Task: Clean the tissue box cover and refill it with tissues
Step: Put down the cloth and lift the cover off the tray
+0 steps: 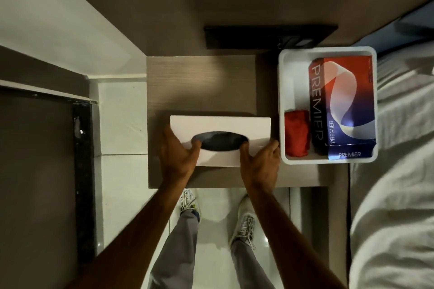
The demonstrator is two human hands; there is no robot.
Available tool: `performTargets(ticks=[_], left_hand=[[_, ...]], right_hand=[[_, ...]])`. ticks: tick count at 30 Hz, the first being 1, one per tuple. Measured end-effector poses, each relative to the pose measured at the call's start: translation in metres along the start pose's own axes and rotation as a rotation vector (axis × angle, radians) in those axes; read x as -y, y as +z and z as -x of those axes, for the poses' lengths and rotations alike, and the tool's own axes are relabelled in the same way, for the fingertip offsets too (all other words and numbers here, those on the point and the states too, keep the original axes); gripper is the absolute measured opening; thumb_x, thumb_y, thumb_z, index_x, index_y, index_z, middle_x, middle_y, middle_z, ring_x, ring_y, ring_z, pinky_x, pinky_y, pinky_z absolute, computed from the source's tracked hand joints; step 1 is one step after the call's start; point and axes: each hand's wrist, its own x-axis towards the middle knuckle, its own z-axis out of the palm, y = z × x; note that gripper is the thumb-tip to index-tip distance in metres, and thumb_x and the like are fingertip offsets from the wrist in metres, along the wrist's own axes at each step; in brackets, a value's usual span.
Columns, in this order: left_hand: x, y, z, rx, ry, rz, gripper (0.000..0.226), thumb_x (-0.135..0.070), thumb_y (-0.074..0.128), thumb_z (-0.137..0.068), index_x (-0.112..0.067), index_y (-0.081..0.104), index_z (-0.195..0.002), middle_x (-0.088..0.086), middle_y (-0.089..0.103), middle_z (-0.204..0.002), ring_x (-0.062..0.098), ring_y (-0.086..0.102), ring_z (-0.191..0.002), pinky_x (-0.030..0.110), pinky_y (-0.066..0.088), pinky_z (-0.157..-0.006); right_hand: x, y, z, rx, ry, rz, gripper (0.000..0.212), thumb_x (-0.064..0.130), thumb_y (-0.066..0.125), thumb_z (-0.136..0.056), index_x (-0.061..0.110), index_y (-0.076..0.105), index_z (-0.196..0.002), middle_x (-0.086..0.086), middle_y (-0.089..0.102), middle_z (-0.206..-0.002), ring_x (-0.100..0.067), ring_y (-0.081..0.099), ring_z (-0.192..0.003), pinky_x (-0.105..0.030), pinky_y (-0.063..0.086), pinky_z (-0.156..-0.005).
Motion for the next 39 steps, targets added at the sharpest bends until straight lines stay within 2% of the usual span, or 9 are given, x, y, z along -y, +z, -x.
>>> performTargets(ticks=[5, 8, 13, 15, 20, 26, 35, 36, 39], left_hand=[[0.003, 0.000, -0.004, 0.007, -0.013, -0.019, 0.086, -0.036, 0.079, -0.080, -0.012, 0.035, -0.149, 0.016, 0.052, -0.142, 0.036, 0.053, -0.129, 0.049, 0.052, -0.102], [0.002, -0.004, -0.012, 0.045, -0.067, -0.046, 0.087, -0.041, 0.082, -0.075, -0.011, 0.041, -0.145, 0.016, 0.055, -0.139, 0.035, 0.056, -0.126, 0.048, 0.054, -0.100], [0.000, -0.013, -0.024, 0.035, -0.141, -0.134, 0.087, -0.046, 0.086, -0.069, -0.008, 0.049, -0.138, 0.016, 0.057, -0.137, 0.037, 0.056, -0.126, 0.045, 0.052, -0.096], [0.001, -0.015, -0.026, 0.037, -0.149, -0.141, 0.085, -0.046, 0.087, -0.068, -0.008, 0.050, -0.135, 0.016, 0.059, -0.135, 0.037, 0.058, -0.123, 0.044, 0.053, -0.095], [0.001, -0.015, -0.024, 0.017, -0.119, -0.113, 0.073, -0.036, 0.088, -0.068, -0.007, 0.057, -0.127, 0.018, 0.064, -0.126, 0.038, 0.063, -0.116, 0.035, 0.049, -0.082], [0.001, -0.016, -0.022, 0.046, -0.106, -0.067, 0.071, -0.031, 0.087, -0.071, -0.009, 0.053, -0.129, 0.016, 0.063, -0.126, 0.037, 0.061, -0.117, 0.029, 0.039, -0.076], [0.005, -0.021, -0.022, 0.154, -0.043, 0.032, 0.048, -0.021, 0.085, -0.073, -0.014, 0.057, -0.112, 0.010, 0.066, -0.112, 0.031, 0.066, -0.110, 0.029, 0.049, -0.079], [0.002, -0.022, -0.025, 0.149, -0.038, 0.024, 0.052, -0.024, 0.085, -0.073, -0.017, 0.053, -0.112, 0.009, 0.064, -0.111, 0.031, 0.064, -0.111, 0.029, 0.048, -0.079], [-0.007, -0.023, -0.034, 0.149, -0.061, 0.004, 0.085, -0.039, 0.087, -0.069, -0.014, 0.038, -0.134, 0.012, 0.058, -0.127, 0.033, 0.058, -0.120, 0.035, 0.049, -0.087]], right_hand=[[0.000, 0.006, -0.012, 0.004, 0.049, 0.038, 0.081, 0.046, 0.069, -0.088, 0.000, 0.037, -0.147, -0.021, 0.046, -0.149, -0.039, 0.046, -0.136, -0.046, 0.041, -0.112], [0.001, 0.006, -0.018, -0.009, 0.064, 0.026, 0.076, 0.043, 0.076, -0.082, 0.002, 0.047, -0.138, -0.019, 0.052, -0.139, -0.038, 0.050, -0.129, -0.043, 0.042, -0.107], [0.006, 0.010, -0.022, 0.045, 0.076, 0.027, 0.076, 0.043, 0.082, -0.076, 0.002, 0.052, -0.133, -0.022, 0.046, -0.146, -0.040, 0.044, -0.135, -0.046, 0.038, -0.113], [0.007, 0.009, -0.025, 0.052, 0.080, 0.026, 0.078, 0.046, 0.084, -0.073, 0.001, 0.055, -0.130, -0.022, 0.051, -0.141, -0.039, 0.048, -0.131, -0.045, 0.041, -0.109], [0.009, 0.007, -0.027, 0.042, 0.085, 0.009, 0.079, 0.045, 0.087, -0.070, 0.001, 0.058, -0.129, -0.019, 0.057, -0.137, -0.037, 0.052, -0.128, -0.042, 0.044, -0.105], [0.009, 0.005, -0.028, 0.055, 0.059, 0.010, 0.076, 0.042, 0.085, -0.074, 0.001, 0.056, -0.131, -0.018, 0.056, -0.137, -0.037, 0.050, -0.129, -0.044, 0.043, -0.106], [0.004, -0.006, -0.031, 0.110, 0.007, 0.004, 0.071, 0.039, 0.082, -0.078, 0.004, 0.052, -0.132, -0.019, 0.060, -0.132, -0.039, 0.053, -0.126, -0.042, 0.048, -0.101], [0.005, -0.006, -0.032, 0.110, -0.011, 0.002, 0.070, 0.040, 0.082, -0.078, 0.004, 0.052, -0.131, -0.020, 0.060, -0.131, -0.040, 0.053, -0.126, -0.043, 0.047, -0.101], [0.013, -0.007, -0.041, 0.099, -0.060, 0.001, 0.069, 0.039, 0.081, -0.079, 0.001, 0.053, -0.129, -0.021, 0.062, -0.130, -0.041, 0.053, -0.126, -0.043, 0.046, -0.103]])
